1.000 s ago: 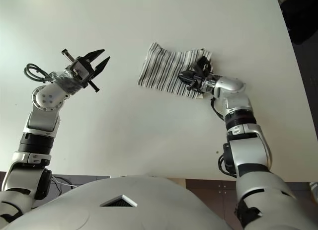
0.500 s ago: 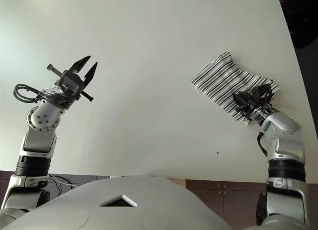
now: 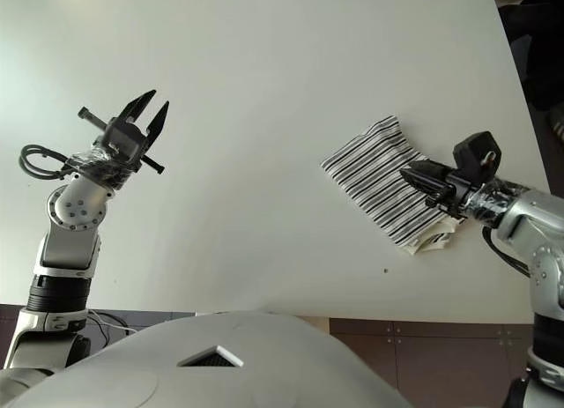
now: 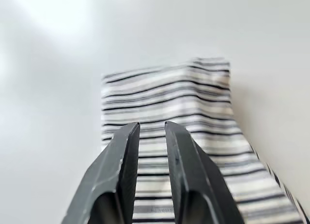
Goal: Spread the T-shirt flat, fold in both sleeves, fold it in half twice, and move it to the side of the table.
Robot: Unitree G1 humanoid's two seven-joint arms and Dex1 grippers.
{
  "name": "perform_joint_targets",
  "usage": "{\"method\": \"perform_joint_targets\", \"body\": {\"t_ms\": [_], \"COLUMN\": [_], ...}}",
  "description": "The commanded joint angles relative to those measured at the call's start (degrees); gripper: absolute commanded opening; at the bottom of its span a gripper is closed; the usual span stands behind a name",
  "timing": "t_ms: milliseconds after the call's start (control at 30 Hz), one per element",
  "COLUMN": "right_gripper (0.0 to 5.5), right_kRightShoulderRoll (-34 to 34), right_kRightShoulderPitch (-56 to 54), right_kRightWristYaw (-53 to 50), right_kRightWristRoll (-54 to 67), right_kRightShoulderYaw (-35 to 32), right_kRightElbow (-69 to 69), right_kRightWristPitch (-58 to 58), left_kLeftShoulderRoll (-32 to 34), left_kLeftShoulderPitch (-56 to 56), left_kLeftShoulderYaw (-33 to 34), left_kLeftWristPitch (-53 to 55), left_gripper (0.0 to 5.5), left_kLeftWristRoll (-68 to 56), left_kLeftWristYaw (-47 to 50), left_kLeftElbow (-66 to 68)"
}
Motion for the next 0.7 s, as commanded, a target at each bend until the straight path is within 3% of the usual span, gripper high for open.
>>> {"method": "perform_joint_targets", "body": {"t_ms": [33, 167, 267, 500, 700], "right_gripper": [1.54, 1.75, 1.75, 1.75, 1.75], "right_kRightShoulderRoll": [2.1, 6.0, 6.9, 10.9, 14.0], "right_kRightShoulderPitch": [-7.9, -10.9, -10.1, -21.4, -28.5], "right_kRightWristYaw": [4.0, 7.4, 8.6, -2.4, -9.1], "right_kRightWristRoll": [-5.4, -14.3, -19.0, -23.1, -24.2], "right_kRightShoulderYaw": [8.1, 17.1, 18.9, 14.2, 11.6], "right_kRightElbow": [6.3, 21.5, 32.7, 66.4, 80.6], "right_kRightWristPitch": [-8.2, -19.3, -27.4, -43.2, -50.6], "left_kLeftShoulderRoll": [-0.6, -0.3, 0.3, 0.7, -0.4], "left_kLeftShoulderPitch": [-3.4, -6.2, -7.3, -8.8, -10.5], "left_kLeftShoulderYaw": [-1.2, -2.1, -2.4, -2.4, -2.4], "left_kLeftWristPitch": [-0.5, -2.0, -3.1, -4.3, -4.4], "left_gripper": [1.02, 1.02, 1.02, 1.02, 1.02], "left_kLeftWristRoll": [1.1, 0.9, 0.7, 0.7, -0.1], "left_kLeftWristYaw": [-0.6, -1.9, -3.1, -4.4, -4.6], "left_kLeftElbow": [2.3, 5.1, 6.4, 7.8, 8.7]}}
